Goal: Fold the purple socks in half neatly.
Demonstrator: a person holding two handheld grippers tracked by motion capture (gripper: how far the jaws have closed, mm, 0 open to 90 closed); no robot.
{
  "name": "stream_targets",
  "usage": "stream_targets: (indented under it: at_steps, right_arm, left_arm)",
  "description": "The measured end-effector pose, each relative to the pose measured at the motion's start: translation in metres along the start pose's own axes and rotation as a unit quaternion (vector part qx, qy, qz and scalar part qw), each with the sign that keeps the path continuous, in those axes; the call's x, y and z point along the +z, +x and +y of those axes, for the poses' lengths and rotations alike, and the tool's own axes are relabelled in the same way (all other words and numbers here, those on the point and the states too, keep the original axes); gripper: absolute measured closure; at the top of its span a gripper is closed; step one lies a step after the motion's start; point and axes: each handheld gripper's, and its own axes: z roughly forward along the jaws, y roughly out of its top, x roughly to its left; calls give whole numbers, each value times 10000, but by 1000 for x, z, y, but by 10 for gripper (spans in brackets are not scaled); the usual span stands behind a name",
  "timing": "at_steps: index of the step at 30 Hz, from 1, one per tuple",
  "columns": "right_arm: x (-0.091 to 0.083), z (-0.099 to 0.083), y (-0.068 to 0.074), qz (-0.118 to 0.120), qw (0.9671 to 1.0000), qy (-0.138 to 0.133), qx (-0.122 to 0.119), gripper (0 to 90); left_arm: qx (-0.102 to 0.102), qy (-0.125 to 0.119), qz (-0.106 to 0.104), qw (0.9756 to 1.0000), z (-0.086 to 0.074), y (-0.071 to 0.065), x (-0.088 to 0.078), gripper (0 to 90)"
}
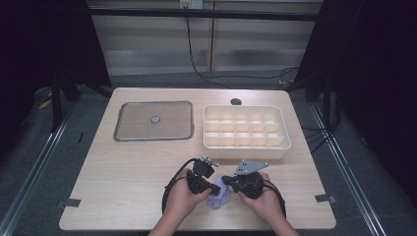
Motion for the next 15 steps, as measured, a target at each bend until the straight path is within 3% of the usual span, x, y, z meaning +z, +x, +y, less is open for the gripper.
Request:
stream_targets:
  at_steps: [15]
  right_arm:
    - [1, 0, 1, -26, 10000, 9, -25, 900]
  left_arm:
    - [114, 71, 64, 9999, -6, -7, 7, 900]
